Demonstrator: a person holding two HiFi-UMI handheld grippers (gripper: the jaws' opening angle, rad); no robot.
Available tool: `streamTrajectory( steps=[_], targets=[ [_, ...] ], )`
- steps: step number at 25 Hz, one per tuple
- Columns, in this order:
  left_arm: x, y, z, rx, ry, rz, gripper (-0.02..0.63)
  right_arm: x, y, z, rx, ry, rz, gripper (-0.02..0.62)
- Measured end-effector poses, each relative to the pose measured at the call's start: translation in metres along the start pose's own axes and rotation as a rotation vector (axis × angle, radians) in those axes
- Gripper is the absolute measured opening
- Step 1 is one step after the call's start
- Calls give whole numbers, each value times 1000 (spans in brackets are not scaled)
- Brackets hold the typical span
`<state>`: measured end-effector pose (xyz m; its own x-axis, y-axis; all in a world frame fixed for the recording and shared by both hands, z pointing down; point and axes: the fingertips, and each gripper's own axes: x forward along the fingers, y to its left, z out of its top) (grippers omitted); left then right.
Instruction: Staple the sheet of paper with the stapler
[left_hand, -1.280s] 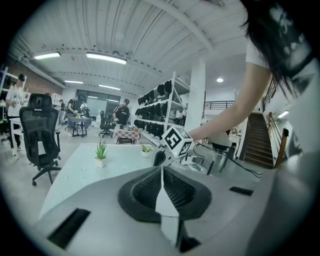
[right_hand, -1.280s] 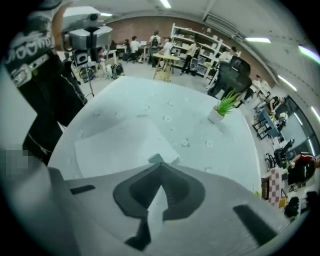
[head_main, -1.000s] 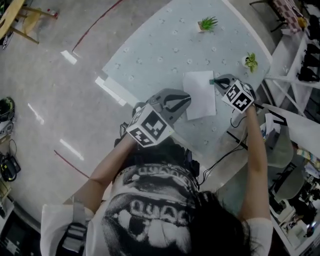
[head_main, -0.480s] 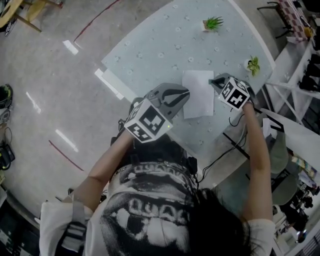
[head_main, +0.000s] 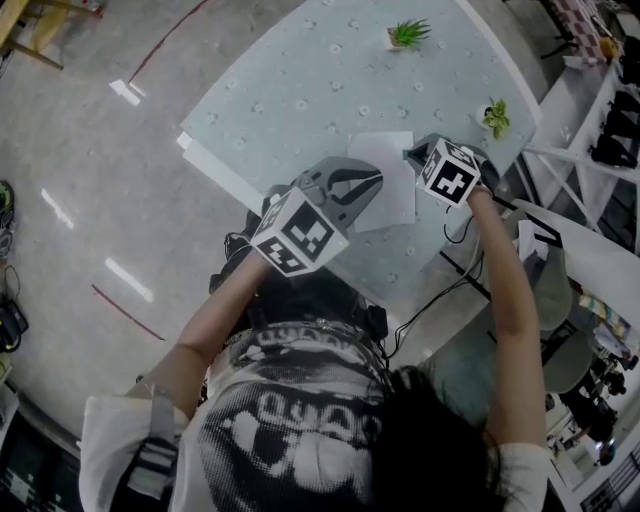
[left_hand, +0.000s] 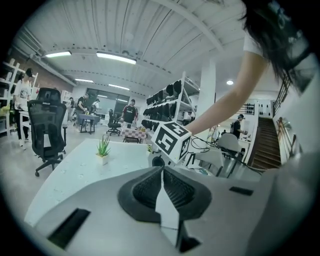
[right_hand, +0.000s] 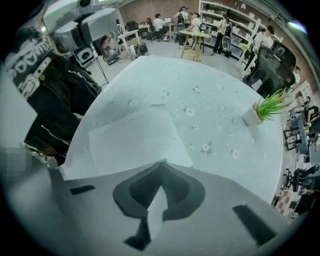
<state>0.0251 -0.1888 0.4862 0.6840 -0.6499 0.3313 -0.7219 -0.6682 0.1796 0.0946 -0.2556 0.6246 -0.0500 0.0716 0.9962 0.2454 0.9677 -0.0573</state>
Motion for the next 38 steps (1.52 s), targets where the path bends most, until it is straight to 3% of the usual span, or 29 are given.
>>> streamTrajectory(
  steps=[15,27,33,38],
  targets=[
    [3,11,12,-8,-31,0,12,-1,2,0,63,-19,6,3],
    [-10,14,8,2,-18,4,12,5,3,2,39,49,-7,0],
    [-24,29,2,-10,-8,45,12,6,1,2,84,9,-6,0],
    [-33,24,9,16,-6,16,12,2,5,-1,89,-6,-12,0]
  ],
)
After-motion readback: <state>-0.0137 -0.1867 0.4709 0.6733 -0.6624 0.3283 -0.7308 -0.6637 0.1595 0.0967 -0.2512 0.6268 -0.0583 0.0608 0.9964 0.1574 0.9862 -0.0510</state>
